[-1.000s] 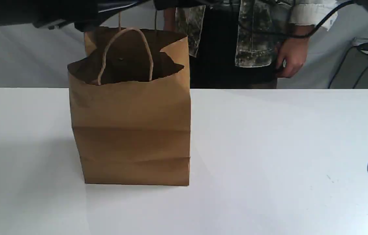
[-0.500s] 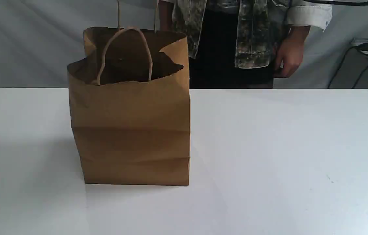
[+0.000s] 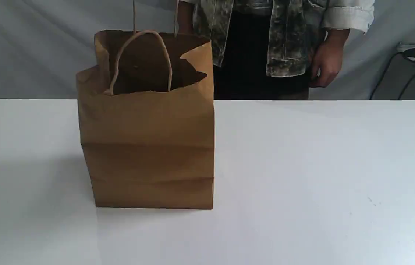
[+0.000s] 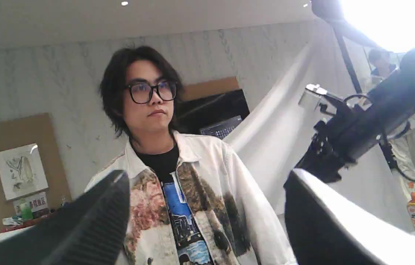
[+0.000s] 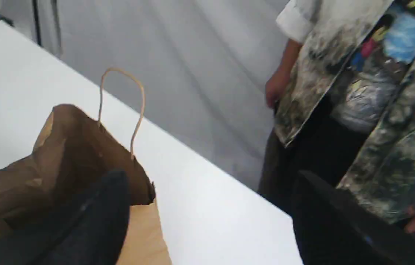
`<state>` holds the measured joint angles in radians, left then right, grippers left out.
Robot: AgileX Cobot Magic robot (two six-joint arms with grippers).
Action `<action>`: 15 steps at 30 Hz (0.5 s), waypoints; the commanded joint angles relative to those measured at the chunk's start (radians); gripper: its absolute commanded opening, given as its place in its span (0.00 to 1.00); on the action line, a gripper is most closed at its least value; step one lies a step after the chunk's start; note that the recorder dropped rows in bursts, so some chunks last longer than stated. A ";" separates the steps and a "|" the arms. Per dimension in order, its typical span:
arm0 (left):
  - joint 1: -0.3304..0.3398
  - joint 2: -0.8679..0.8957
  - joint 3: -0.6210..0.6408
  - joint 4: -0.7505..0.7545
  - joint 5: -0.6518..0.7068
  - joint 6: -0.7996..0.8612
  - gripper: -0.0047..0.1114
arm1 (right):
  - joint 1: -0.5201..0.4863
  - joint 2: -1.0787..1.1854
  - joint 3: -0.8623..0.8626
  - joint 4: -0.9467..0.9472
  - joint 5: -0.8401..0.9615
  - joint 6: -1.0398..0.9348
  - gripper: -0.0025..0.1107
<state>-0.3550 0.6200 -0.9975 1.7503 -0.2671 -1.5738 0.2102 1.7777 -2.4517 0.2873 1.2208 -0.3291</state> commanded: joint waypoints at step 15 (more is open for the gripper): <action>-0.004 -0.405 0.319 -0.006 0.043 -0.239 0.58 | -0.002 -0.634 0.053 -0.377 0.000 0.128 0.55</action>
<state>-0.3550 0.2310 -0.7059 1.7503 -0.1998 -1.7973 0.2102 1.2161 -2.4222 -0.0219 1.2208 -0.2237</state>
